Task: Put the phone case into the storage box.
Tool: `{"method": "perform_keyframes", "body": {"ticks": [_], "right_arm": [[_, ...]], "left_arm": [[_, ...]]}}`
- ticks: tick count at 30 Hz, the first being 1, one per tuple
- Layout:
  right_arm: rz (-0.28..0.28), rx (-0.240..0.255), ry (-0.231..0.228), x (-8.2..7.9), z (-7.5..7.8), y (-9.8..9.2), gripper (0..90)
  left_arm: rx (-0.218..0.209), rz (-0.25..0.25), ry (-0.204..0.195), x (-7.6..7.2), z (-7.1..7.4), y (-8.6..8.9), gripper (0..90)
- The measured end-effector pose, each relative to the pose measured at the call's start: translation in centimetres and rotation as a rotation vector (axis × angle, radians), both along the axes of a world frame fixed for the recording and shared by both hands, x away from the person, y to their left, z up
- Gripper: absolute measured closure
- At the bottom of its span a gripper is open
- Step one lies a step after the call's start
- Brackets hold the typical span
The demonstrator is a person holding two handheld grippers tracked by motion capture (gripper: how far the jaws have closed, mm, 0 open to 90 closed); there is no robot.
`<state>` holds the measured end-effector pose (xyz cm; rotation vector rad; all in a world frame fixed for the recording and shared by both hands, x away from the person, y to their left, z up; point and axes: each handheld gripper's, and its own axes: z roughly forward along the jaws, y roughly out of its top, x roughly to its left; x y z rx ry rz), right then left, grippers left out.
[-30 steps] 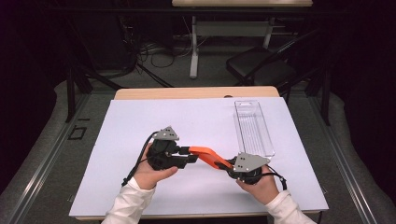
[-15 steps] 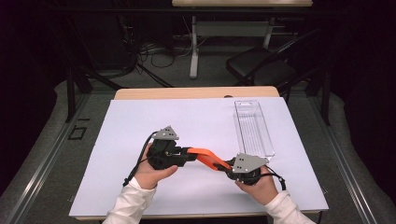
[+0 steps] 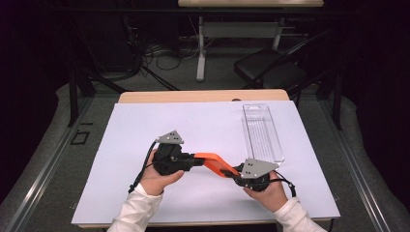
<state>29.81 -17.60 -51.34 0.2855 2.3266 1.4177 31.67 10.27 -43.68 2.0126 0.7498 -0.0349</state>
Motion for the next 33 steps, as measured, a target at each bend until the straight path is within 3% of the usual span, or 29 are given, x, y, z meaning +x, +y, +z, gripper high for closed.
{"method": "perform_keyframes", "body": {"ticks": [13, 33], "right_arm": [[-0.004, 0.001, 0.013, 0.01, -0.13, -0.04, 86.2], [-0.030, -0.010, 0.044, -0.12, -0.20, 0.22, 79.5]], "left_arm": [[0.001, 0.006, 0.002, -0.05, -0.15, -0.08, 81.4], [-0.011, 0.078, 0.105, 0.12, -0.46, -0.22, 82.0]]}}
